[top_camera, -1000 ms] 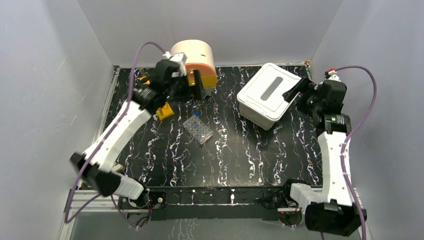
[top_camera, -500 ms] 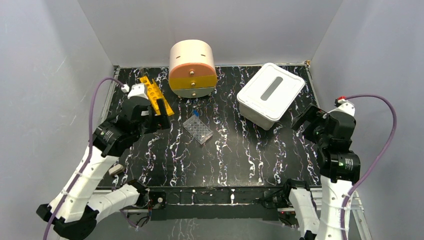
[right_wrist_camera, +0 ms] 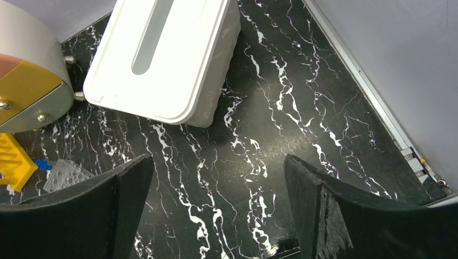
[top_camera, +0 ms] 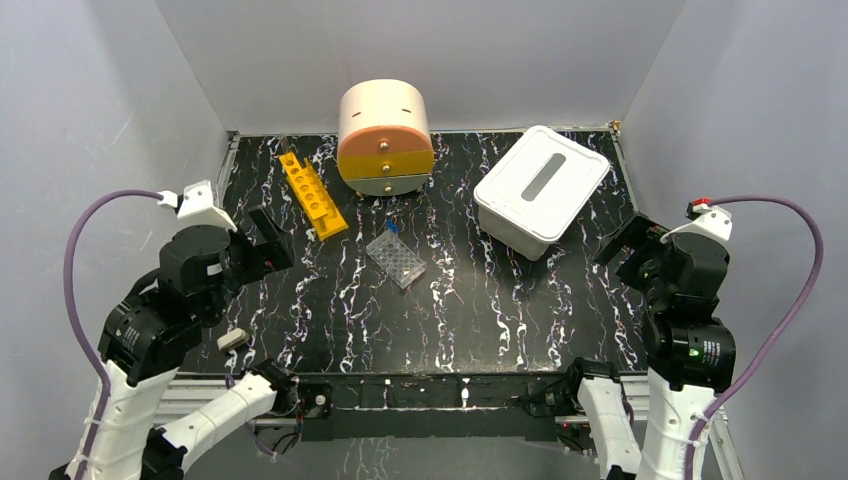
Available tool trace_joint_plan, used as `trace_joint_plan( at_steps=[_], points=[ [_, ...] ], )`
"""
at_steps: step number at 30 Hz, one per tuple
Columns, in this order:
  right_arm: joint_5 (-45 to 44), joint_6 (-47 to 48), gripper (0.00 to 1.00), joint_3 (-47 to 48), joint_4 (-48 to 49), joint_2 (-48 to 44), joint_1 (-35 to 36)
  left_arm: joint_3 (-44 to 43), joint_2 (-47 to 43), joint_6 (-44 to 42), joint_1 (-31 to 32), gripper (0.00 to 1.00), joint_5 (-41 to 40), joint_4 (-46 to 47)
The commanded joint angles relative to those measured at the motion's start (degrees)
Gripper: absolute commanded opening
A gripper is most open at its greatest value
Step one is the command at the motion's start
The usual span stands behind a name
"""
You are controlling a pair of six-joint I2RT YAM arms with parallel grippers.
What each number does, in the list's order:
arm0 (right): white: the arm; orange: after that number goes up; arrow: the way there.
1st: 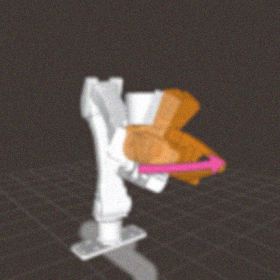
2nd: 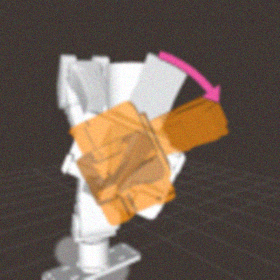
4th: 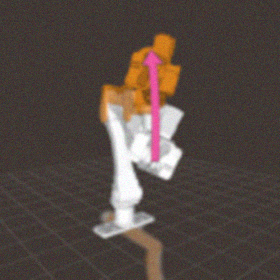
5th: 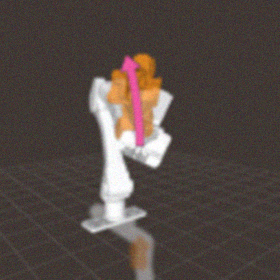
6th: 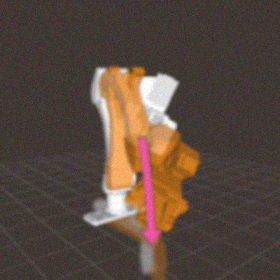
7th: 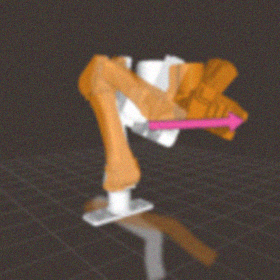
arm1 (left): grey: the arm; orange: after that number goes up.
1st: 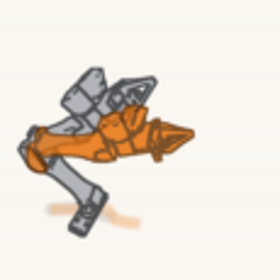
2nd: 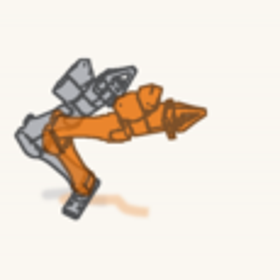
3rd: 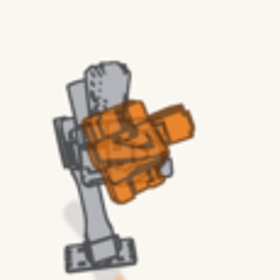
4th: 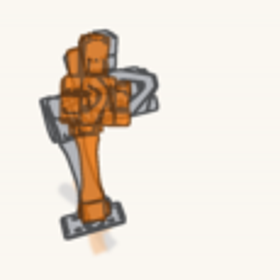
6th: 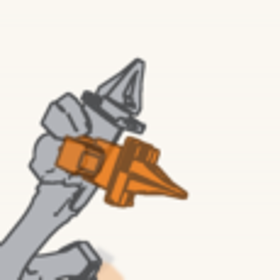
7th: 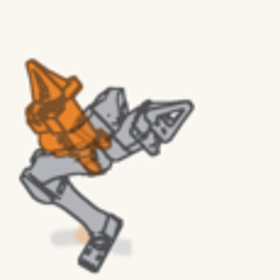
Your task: Organize the chemistry lab equipment
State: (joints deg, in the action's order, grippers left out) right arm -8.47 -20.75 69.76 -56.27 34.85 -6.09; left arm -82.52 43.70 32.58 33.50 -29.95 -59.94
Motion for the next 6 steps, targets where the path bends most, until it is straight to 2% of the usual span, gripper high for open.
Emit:
trace_joint_plan(
  at_steps=[1,6],
  points=[
    [-0.9,0.6,0.99,2.4,0.8,0.1,0.2,1.6,0.2,-0.3,-0.1,0.98,0.0,-2.5],
    [-0.5,0.4,0.99,1.9,1.3,0.2,0.2,2.9,-0.5,-0.2,-0.1,0.98,0.0,-1.6]
  ],
)
